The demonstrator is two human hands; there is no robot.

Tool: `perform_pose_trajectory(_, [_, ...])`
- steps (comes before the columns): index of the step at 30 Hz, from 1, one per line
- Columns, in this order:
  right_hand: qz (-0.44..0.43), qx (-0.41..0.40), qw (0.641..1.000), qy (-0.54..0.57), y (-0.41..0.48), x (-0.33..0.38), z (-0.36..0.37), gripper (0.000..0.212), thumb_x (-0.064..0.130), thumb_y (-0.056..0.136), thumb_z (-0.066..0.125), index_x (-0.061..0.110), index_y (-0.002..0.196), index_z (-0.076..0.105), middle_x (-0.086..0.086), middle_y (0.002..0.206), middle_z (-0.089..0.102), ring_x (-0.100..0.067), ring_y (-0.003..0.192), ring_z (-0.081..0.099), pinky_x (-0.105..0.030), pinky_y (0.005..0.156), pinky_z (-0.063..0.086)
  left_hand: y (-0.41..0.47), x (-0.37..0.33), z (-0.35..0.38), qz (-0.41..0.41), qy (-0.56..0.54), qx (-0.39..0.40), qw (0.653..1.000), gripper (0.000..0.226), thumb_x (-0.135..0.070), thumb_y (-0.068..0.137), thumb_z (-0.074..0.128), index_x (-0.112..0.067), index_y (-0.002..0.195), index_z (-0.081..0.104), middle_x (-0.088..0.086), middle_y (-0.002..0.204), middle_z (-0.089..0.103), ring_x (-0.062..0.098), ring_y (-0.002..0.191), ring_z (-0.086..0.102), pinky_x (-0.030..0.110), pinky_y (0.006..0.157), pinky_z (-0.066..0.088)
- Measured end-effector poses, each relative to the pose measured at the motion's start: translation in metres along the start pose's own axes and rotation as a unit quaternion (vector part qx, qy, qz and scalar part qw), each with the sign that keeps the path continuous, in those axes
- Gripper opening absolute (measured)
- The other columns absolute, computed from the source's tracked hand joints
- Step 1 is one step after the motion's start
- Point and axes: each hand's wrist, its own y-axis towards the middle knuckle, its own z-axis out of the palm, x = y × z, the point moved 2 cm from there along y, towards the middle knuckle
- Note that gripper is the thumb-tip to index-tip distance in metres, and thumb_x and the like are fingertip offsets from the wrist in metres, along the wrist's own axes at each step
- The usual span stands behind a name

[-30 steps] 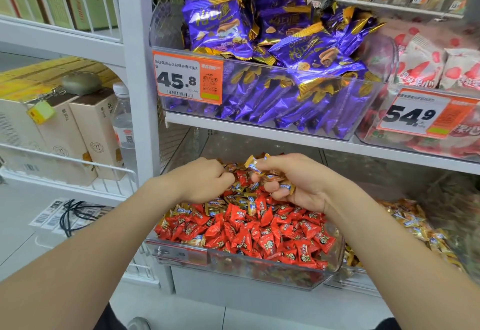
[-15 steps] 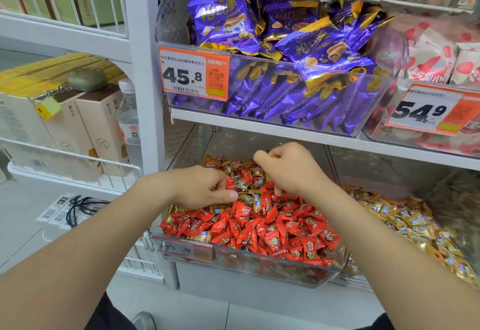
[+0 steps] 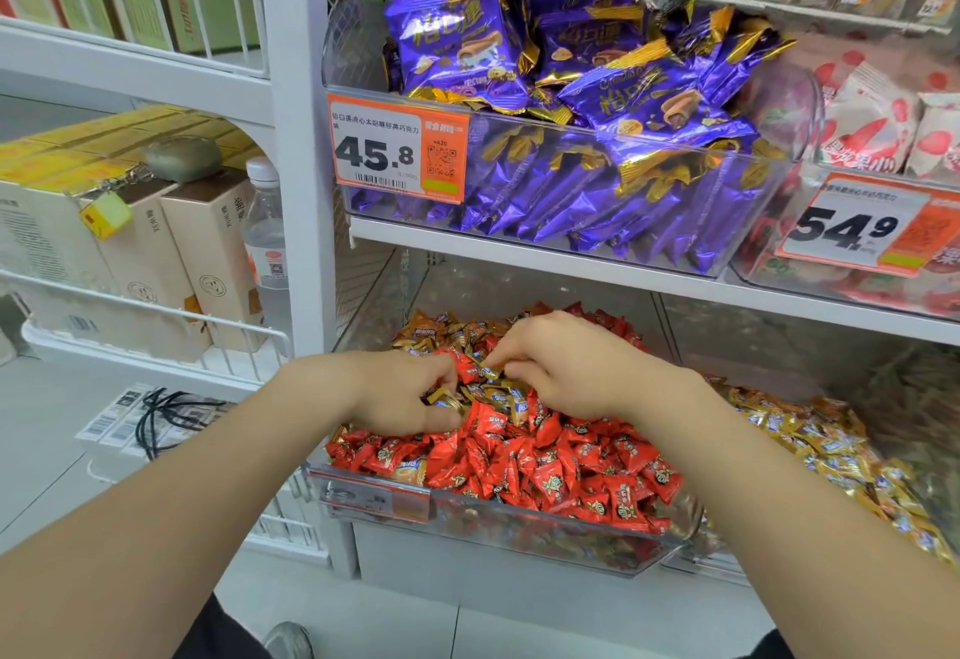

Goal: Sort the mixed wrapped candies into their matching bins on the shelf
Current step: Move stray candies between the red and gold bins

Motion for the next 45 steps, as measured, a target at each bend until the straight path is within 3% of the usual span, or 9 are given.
perform_pose_trajectory(4, [0.001,0.116,0.993,0.023,-0.006,0.002,0.002,0.032,0.030,0.109,0.054,0.027,0.139,0.067,0.010,0.122,0.074,-0.014,0.113,0.065,-0.034,0.106,0.046,0.010,0.000,0.008,0.017,0.007,-0.046,0.999,0.036,-0.062,0.101,0.051,-0.031,0.117,0.044,-0.007,0.091,0.054,0.016,0.087,0.052,0.037,0.075,0.042])
perform_pose_trajectory(7, [0.041,0.173,0.982,0.070,-0.013,-0.004,0.002,0.032,0.033,0.108,0.057,0.034,0.140,0.062,0.015,0.091,0.069,-0.007,0.072,0.070,-0.033,0.083,0.055,0.012,-0.002,0.007,0.018,0.029,-0.071,0.997,0.032,-0.054,0.101,0.057,-0.027,0.119,0.052,-0.002,0.098,0.056,0.022,0.097,0.052,0.036,0.079,0.043])
perform_pose_trajectory(9, [0.055,0.190,0.978,0.061,-0.015,-0.008,0.006,0.029,0.039,0.105,0.062,0.038,0.134,0.062,0.008,0.084,0.069,-0.016,0.067,0.074,-0.037,0.076,0.057,0.014,-0.004,0.006,0.004,0.054,-0.067,0.996,0.038,-0.049,0.102,0.056,-0.020,0.126,0.054,0.003,0.107,0.057,0.025,0.106,0.053,0.036,0.082,0.045])
perform_pose_trajectory(15, [0.075,0.075,0.986,0.130,-0.020,0.000,0.002,0.021,0.035,0.107,0.058,0.015,0.101,0.064,-0.005,0.074,0.074,-0.016,0.050,0.071,-0.028,0.053,0.053,0.011,-0.008,-0.001,0.026,0.034,-0.072,0.997,0.019,-0.042,0.100,0.058,-0.026,0.100,0.047,-0.003,0.095,0.054,0.023,0.095,0.054,0.033,0.074,0.040])
perform_pose_trajectory(24, [0.170,-0.030,0.911,0.373,-0.030,-0.009,-0.010,0.033,0.038,0.102,0.069,0.008,0.089,0.066,-0.007,0.052,0.051,-0.014,0.043,0.052,-0.020,0.043,0.034,0.006,-0.014,-0.011,0.034,-0.056,-0.140,0.988,0.025,-0.032,0.107,0.049,-0.014,0.091,0.044,0.002,0.074,0.052,0.016,0.059,0.045,0.035,0.056,0.035])
perform_pose_trajectory(30, [0.184,-0.036,0.877,0.442,-0.035,-0.008,-0.003,0.026,0.019,0.102,0.057,0.032,0.116,0.074,-0.010,0.082,0.059,-0.021,0.054,0.058,-0.023,0.042,0.037,0.017,-0.011,-0.007,0.027,-0.001,-0.126,0.992,0.028,-0.013,0.105,0.043,-0.015,0.123,0.064,0.007,0.120,0.064,0.025,0.113,0.058,0.037,0.095,0.050])
perform_pose_trajectory(35, [0.226,-0.053,0.883,0.407,-0.038,-0.006,-0.006,0.028,0.024,0.095,0.056,0.022,0.085,0.082,-0.012,0.079,0.062,-0.017,0.057,0.055,-0.026,0.048,0.042,0.026,-0.011,0.003,-0.006,0.068,-0.040,0.997,0.023,-0.031,0.106,0.058,-0.012,0.119,0.057,0.011,0.115,0.058,0.029,0.106,0.057,0.038,0.087,0.049])
perform_pose_trajectory(39, [0.247,-0.089,0.873,0.410,-0.038,-0.003,-0.012,0.033,0.027,0.094,0.060,0.013,0.072,0.081,-0.029,0.106,0.073,-0.019,0.050,0.057,-0.026,0.046,0.044,0.025,-0.011,-0.001,0.011,0.025,-0.113,0.993,0.023,-0.038,0.110,0.046,-0.019,0.100,0.054,0.003,0.098,0.059,0.026,0.096,0.058,0.041,0.085,0.050])
perform_pose_trajectory(45, [0.183,-0.109,0.913,0.348,-0.035,-0.001,-0.021,0.028,0.031,0.101,0.063,0.017,0.085,0.082,-0.004,0.051,0.064,-0.013,0.048,0.058,-0.023,0.051,0.047,0.002,-0.039,-0.019,0.073,-0.129,-0.253,0.956,0.026,-0.042,0.110,0.041,-0.026,0.094,0.053,-0.006,0.076,0.058,0.014,0.073,0.057,0.037,0.067,0.042])
